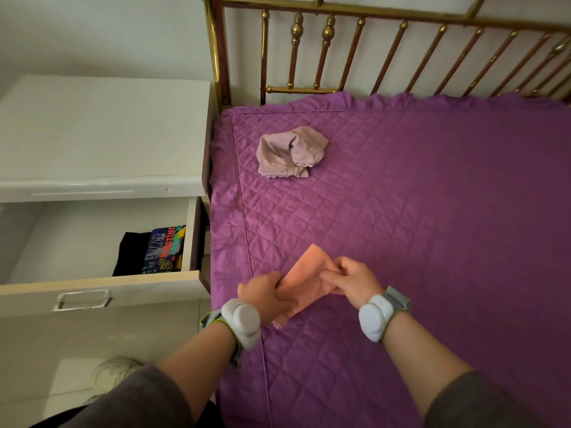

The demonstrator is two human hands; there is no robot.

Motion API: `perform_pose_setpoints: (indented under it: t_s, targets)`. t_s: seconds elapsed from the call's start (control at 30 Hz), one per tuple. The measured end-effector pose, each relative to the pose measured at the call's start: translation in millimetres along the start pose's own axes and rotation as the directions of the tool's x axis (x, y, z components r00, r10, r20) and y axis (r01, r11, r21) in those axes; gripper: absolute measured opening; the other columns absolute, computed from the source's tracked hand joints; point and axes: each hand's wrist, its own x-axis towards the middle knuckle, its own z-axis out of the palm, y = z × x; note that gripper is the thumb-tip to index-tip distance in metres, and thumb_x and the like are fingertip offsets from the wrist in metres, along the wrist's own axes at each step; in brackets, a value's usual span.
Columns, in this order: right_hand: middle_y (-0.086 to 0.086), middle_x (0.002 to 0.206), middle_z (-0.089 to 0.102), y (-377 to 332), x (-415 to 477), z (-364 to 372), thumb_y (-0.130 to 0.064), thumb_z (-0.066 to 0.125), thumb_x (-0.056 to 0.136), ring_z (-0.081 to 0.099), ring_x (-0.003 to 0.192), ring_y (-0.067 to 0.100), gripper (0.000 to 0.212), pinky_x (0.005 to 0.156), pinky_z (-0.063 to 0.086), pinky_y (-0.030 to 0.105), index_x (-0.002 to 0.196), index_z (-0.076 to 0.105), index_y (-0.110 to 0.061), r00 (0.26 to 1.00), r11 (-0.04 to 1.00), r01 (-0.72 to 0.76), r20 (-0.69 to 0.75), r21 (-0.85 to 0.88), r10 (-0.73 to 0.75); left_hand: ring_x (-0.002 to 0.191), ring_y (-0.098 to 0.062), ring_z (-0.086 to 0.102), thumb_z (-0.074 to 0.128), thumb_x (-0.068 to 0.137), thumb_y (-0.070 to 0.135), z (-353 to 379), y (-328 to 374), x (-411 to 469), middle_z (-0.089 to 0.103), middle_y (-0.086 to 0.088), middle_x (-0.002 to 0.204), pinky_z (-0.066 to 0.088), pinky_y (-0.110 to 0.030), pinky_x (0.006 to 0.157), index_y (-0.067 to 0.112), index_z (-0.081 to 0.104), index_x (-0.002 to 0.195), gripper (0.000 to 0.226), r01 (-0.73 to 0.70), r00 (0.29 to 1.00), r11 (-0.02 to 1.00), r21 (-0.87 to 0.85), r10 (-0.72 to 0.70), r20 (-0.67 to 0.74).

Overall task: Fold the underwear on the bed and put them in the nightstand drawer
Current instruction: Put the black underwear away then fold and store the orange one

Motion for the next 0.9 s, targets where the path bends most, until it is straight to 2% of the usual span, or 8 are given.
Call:
perform_pose_setpoints:
  t_s: [0.13, 0.27, 0.37, 0.47, 0.57, 0.63, 0.77, 0.9]
  targets:
    - [0.004, 0.070, 0.061, -32, 21, 17, -0.014, 0.065, 0.085, 0.059, 0.064, 0.012, 0.008, 0.055, 0.055, 0.027, 0.077, 0.062, -0.015, 1.000, 0.995, 0.007, 0.002, 0.098, -0.007, 0.089, -0.024, 0.064, 0.078, 0.068, 0.035, -17, -12, 0, 0.068, -0.004, 0.094, 0.054, -0.042, 0.080, 0.014, 0.059, 0.101, 0.043, 0.032, 0.999, 0.931, -0.363, -0.023, 0.030]
    - [0.003, 0.068, 0.059, -64, 46, 47, -0.020, 0.063, 0.087, 0.053, 0.063, 0.013, 0.010, 0.060, 0.047, 0.029, 0.080, 0.064, -0.013, 0.996, 0.996, 0.089, 0.008, -0.010, -0.089, 0.078, 0.001, 0.059, 0.084, 0.058, 0.046, -41, -35, 0, 0.063, 0.018, 0.086, 0.048, -0.010, 0.060, 0.028, 0.057, 0.105, 0.057, 0.032, 0.998, 0.865, -0.500, -0.056, -0.033]
    - [-0.002, 0.063, 0.058, -87, 68, 86, -0.022, 0.062, 0.088, 0.051, 0.054, 0.005, 0.019, 0.051, 0.043, 0.020, 0.087, 0.067, -0.004, 0.989, 0.986, 0.139, 0.055, -0.096, -0.134, 0.080, -0.002, 0.063, 0.085, 0.054, 0.050, -66, -63, -1, 0.065, 0.016, 0.085, 0.050, -0.020, 0.067, 0.028, 0.058, 0.102, 0.059, 0.045, 0.990, 0.828, -0.559, -0.111, -0.086]
    - [0.004, 0.070, 0.062, -113, 92, 138, -0.025, 0.060, 0.089, 0.055, 0.062, 0.010, 0.026, 0.060, 0.044, 0.025, 0.089, 0.068, 0.000, 0.976, 0.971, 0.179, 0.151, -0.160, -0.155, 0.079, -0.007, 0.066, 0.087, 0.055, 0.045, -94, -106, -5, 0.069, 0.011, 0.085, 0.055, -0.025, 0.071, 0.025, 0.061, 0.099, 0.055, 0.073, 0.972, 0.781, -0.620, -0.194, -0.130]
    - [0.002, 0.066, 0.061, -135, 114, 189, -0.026, 0.059, 0.090, 0.053, 0.058, 0.009, 0.025, 0.049, 0.042, 0.013, 0.076, 0.065, -0.006, 0.954, 0.947, 0.232, 0.244, -0.220, -0.177, 0.086, -0.019, 0.069, 0.087, 0.059, 0.038, -118, -147, -8, 0.072, 0.000, 0.091, 0.057, -0.038, 0.081, 0.020, 0.063, 0.100, 0.051, 0.101, 0.949, 0.756, -0.647, -0.268, -0.165]
    - [0.007, 0.068, 0.062, -146, 132, 231, -0.026, 0.059, 0.090, 0.056, 0.060, 0.014, 0.028, 0.048, 0.046, 0.015, 0.077, 0.065, -0.002, 0.939, 0.932, 0.258, 0.295, -0.256, -0.179, 0.084, -0.018, 0.067, 0.084, 0.063, 0.039, -131, -180, -8, 0.070, 0.003, 0.089, 0.056, -0.034, 0.078, 0.022, 0.060, 0.097, 0.045, 0.123, 0.931, 0.755, -0.644, -0.312, -0.188]
    - [0.004, 0.079, 0.061, -161, 155, 280, -0.029, 0.058, 0.090, 0.059, 0.080, 0.021, 0.019, 0.066, 0.050, 0.024, 0.076, 0.057, -0.016, 0.922, 0.922, 0.273, 0.348, -0.275, -0.169, 0.079, -0.011, 0.063, 0.075, 0.073, 0.045, -150, -213, -4, 0.066, 0.006, 0.088, 0.051, -0.028, 0.069, 0.019, 0.057, 0.104, 0.044, 0.149, 0.892, 0.781, -0.606, -0.372, -0.259]
    - [0.011, 0.114, 0.064, -172, 179, 331, -0.027, 0.051, 0.094, 0.059, 0.106, 0.026, 0.031, 0.076, 0.038, 0.024, 0.115, 0.061, -0.006, 0.879, 0.808, 0.399, 0.430, -0.433, -0.204, 0.104, -0.028, 0.063, 0.057, 0.090, 0.035, -168, -260, 6, 0.064, -0.011, 0.117, 0.051, -0.046, 0.094, 0.011, 0.048, 0.127, 0.045, 0.227, 0.887, 0.712, -0.664, -0.432, -0.160]
